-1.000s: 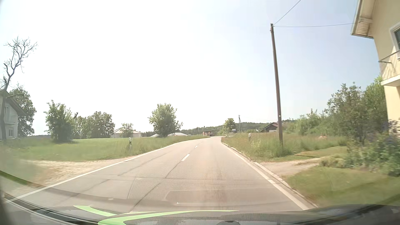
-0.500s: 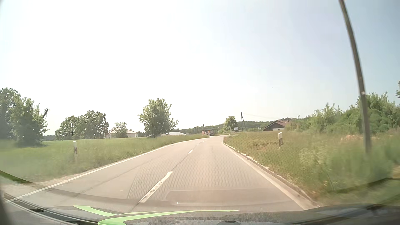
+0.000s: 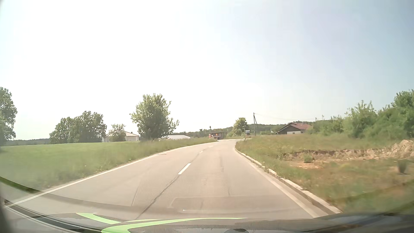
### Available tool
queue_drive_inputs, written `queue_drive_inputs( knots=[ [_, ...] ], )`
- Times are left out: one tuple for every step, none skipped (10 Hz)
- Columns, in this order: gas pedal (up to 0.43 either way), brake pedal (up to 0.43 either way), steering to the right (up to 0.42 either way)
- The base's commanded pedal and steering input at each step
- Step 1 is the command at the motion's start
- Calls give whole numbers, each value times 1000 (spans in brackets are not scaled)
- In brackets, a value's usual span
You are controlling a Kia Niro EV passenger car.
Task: Follow the waypoints while adhering to traffic rules and regulations
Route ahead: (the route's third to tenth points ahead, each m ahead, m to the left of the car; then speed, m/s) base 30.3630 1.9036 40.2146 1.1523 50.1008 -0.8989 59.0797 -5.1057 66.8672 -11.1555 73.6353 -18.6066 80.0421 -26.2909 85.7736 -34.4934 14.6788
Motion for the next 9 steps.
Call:
queue_drive_inputs(
  knots=[
    [0, 183, -5],
    [0, 159, -4],
    [0, 110, -3],
    [0, 91, -1],
    [0, 37, 0],
    [0, 0, 2],
    [0, 0, 2],
    [0, 0, 2],
    [0, 0, 3]
  ],
)
